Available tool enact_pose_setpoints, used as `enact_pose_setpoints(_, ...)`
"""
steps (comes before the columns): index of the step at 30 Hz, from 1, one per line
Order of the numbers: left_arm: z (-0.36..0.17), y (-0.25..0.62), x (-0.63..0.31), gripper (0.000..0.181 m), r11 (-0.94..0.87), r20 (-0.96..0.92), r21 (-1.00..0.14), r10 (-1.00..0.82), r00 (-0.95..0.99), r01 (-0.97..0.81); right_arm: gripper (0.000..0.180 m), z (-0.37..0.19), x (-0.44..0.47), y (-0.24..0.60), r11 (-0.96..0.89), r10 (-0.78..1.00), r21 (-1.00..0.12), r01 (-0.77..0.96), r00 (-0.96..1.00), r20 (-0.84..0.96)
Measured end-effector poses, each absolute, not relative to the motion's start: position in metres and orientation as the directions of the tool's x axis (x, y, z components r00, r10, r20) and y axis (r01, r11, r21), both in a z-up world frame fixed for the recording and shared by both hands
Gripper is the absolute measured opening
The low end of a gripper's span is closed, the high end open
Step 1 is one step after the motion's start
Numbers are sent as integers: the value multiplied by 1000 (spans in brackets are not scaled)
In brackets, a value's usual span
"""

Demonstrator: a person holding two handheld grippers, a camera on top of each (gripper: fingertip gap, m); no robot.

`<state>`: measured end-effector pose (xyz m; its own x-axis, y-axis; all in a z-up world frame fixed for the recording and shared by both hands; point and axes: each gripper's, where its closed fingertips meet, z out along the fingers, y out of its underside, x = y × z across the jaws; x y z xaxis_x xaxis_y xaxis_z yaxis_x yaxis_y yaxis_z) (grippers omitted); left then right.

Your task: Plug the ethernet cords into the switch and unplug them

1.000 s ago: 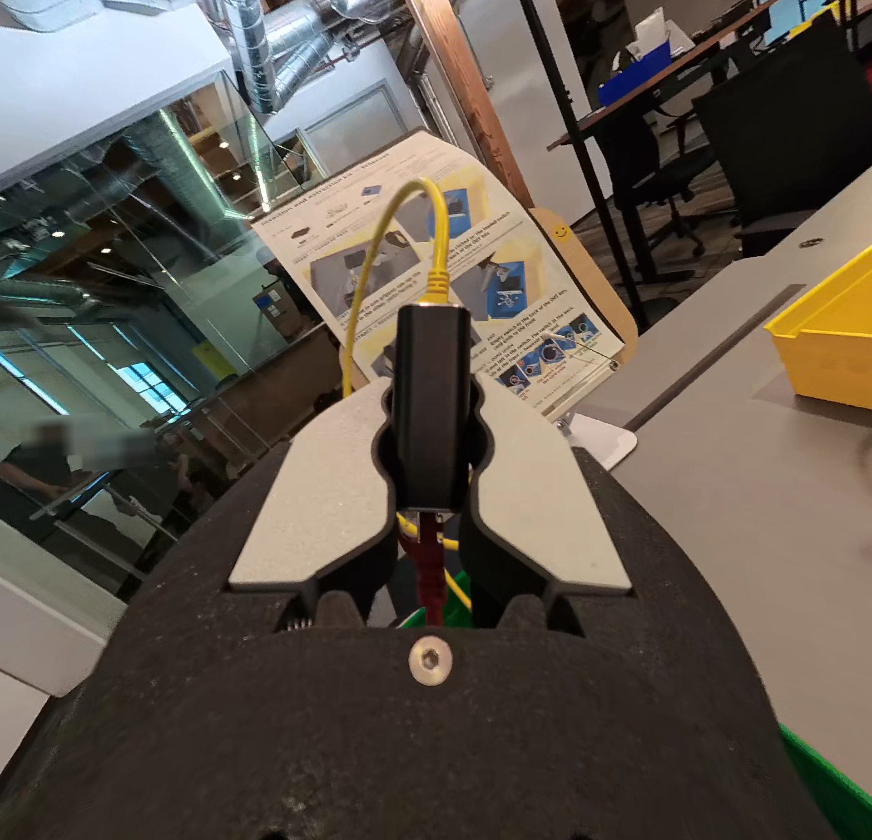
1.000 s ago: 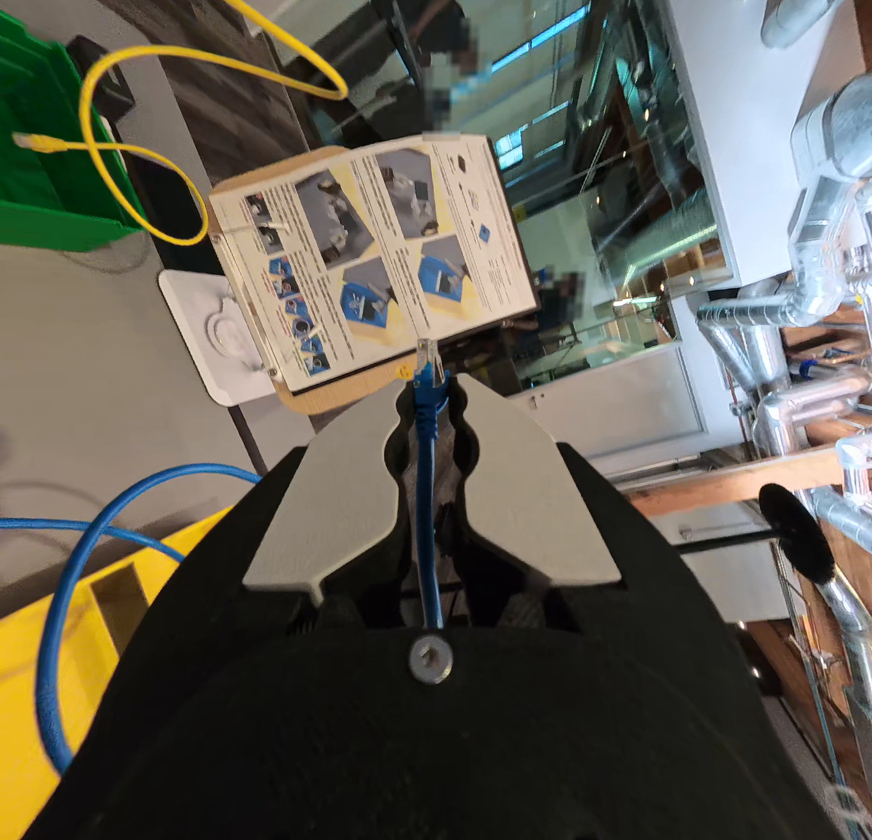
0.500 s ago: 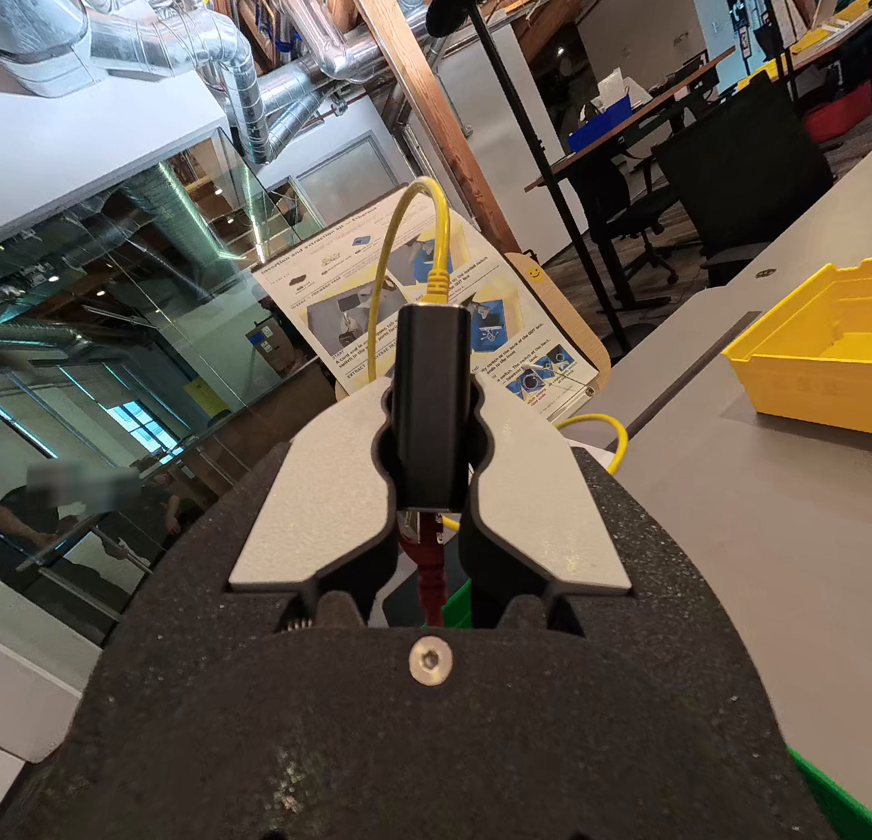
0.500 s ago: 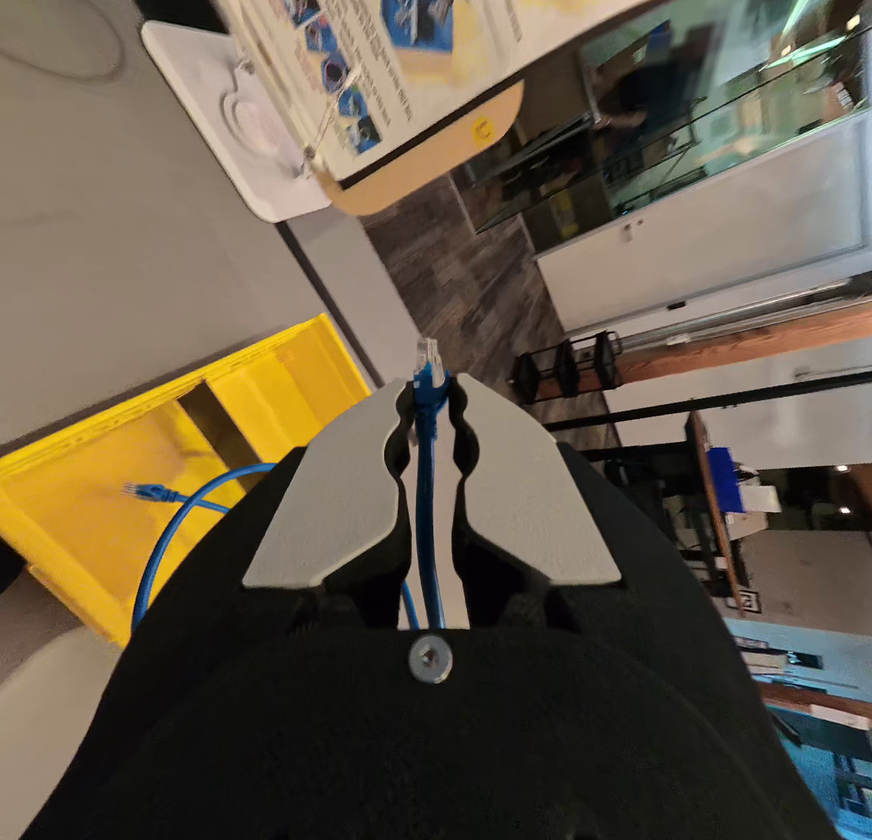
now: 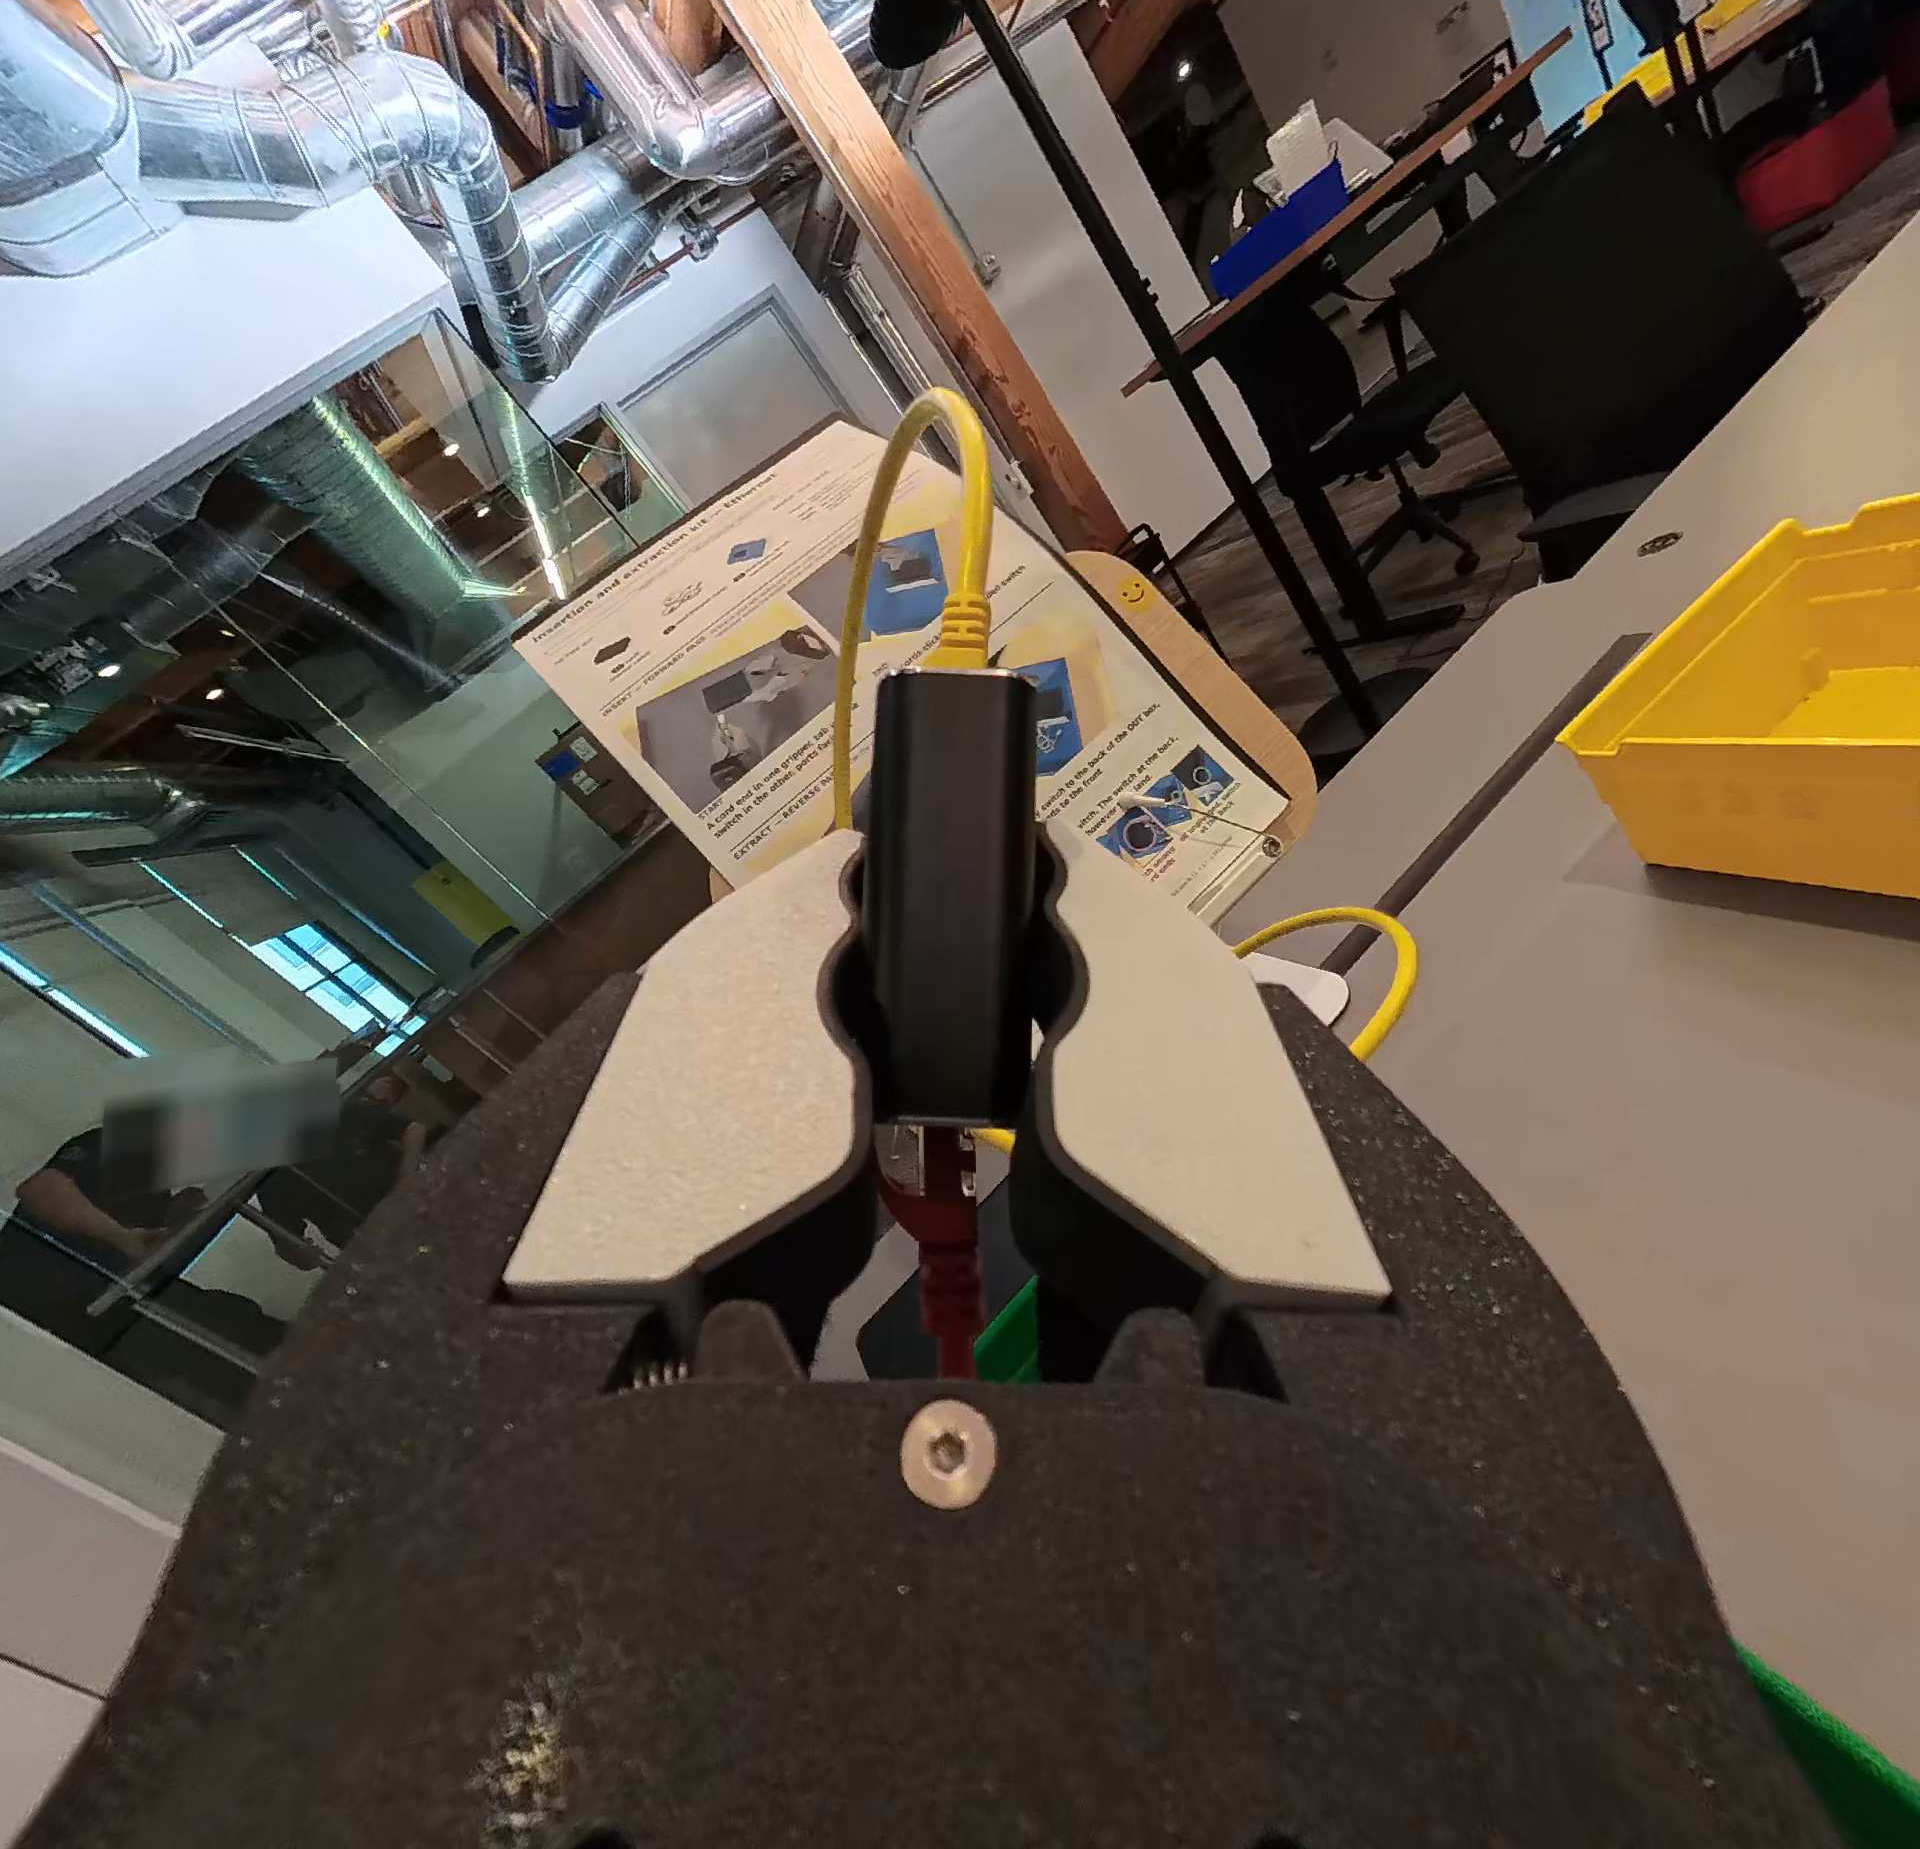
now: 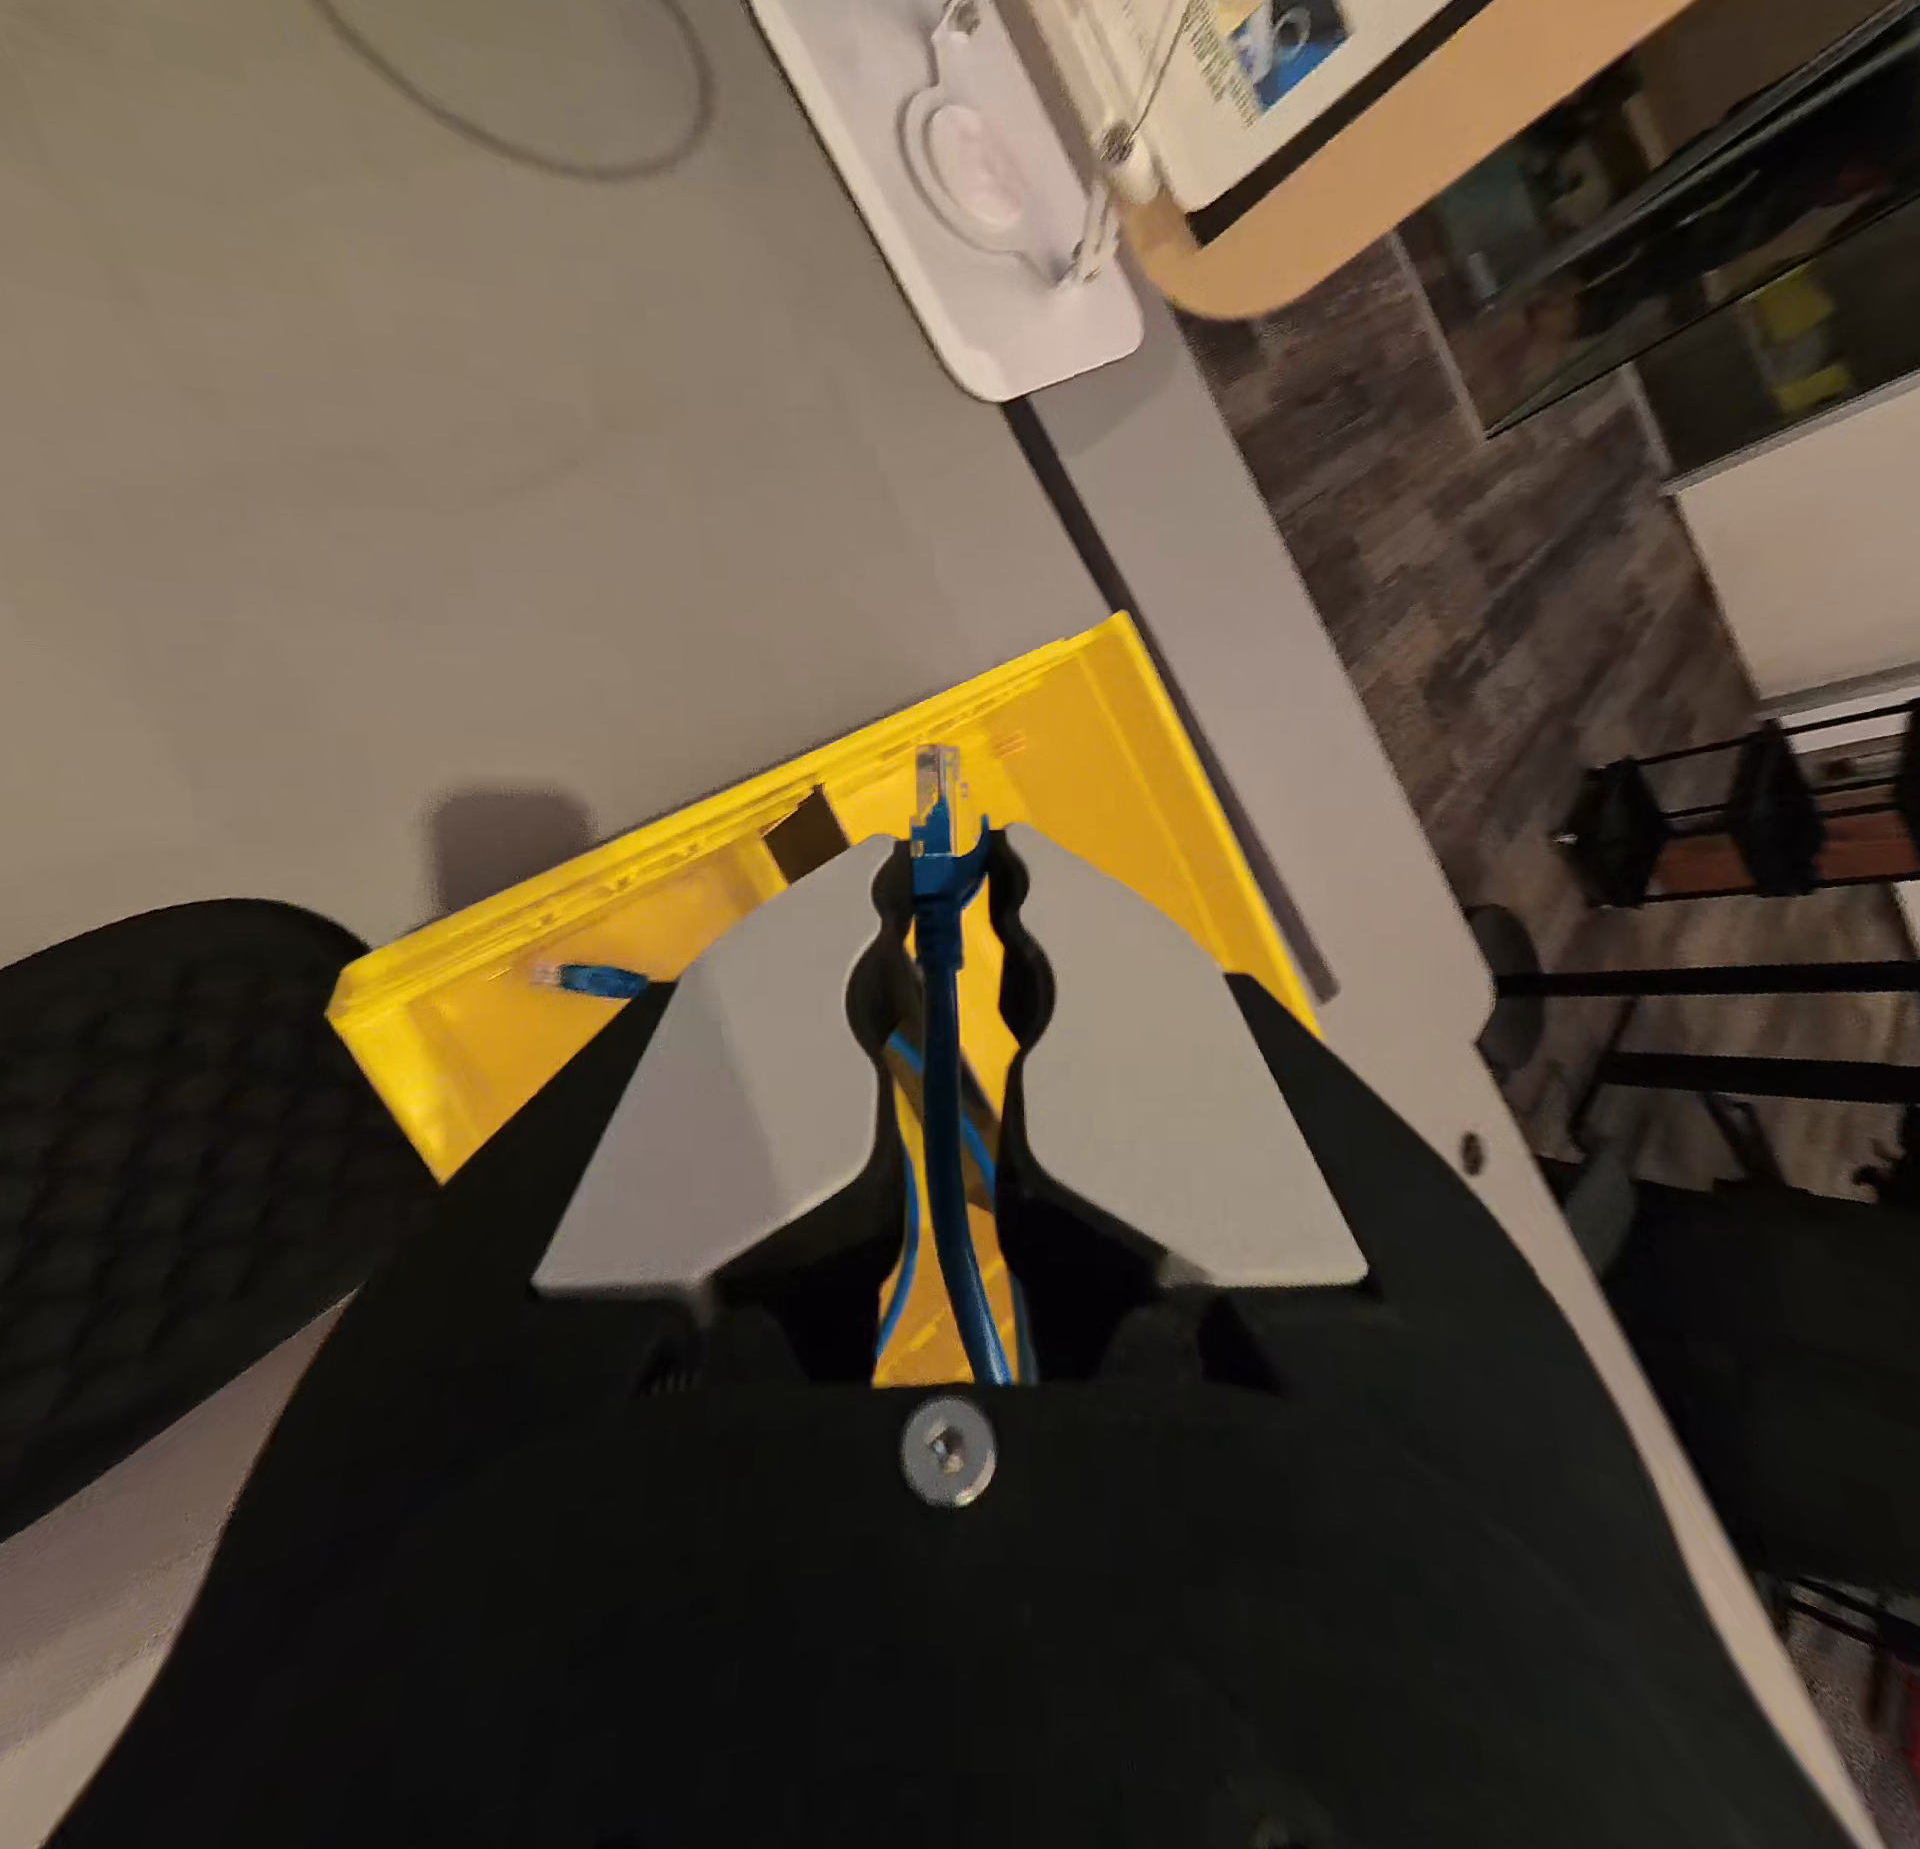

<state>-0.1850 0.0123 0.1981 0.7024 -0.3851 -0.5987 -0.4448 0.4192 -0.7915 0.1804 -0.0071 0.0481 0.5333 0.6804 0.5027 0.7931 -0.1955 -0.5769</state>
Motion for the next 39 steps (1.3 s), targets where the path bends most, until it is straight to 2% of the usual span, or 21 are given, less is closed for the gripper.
enact_pose_setpoints(5,199,9,-181,26,429,-611,-782,-385,691,-452,15,-6,191,-21,-295,748,-584,756,563,351)
enact_pose_setpoints(10,198,7,-177,26,432,-624,-773,-384,681,-465,16,-74,195,-35,-409,788,-472,781,563,249)
enact_pose_setpoints(12,198,5,-176,26,434,-630,-768,-382,676,-471,21,-90,190,-42,-449,797,-471,759,579,173)
enact_pose_setpoints(16,197,2,-172,26,436,-644,-758,-383,662,-485,39,-83,184,-51,-501,786,-523,689,616,59)
enact_pose_setpoints(19,196,-1,-168,26,440,-654,-751,-388,650,-492,41,-40,169,-59,-482,810,-630,609,584,-55)
enact_pose_setpoints(22,196,-6,-161,25,454,-663,-744,-408,628,-490,41,22,154,-49,-334,811,-756,563,580,73)
enact_pose_setpoints(25,197,-16,-151,26,487,-676,-731,-422,604,-477,46,80,118,-35,-48,744,-797,602,554,374)
enact_pose_setpoints(28,201,-30,-141,26,528,-695,-711,-429,577,-465,42,131,47,-48,325,649,-767,553,460,606)
enact_pose_setpoints(31,206,-45,-135,26,574,-727,-673,-400,558,-466,19,158,-21,-82,599,589,-677,428,339,734)
enact_pose_setpoints(34,210,-67,-125,26,640,-752,-639,-405,521,-426,29,168,-66,-91,677,572,-647,350,303,762)
enact_pose_setpoints(36,212,-87,-115,26,688,-758,-630,-445,477,-360,29,169,-83,-84,695,561,-633,341,293,774)
enact_pose_setpoints(39,211,-113,-100,26,718,-743,-651,-537,399,-247,38,173,-96,-81,674,651,-703,227,270,710)
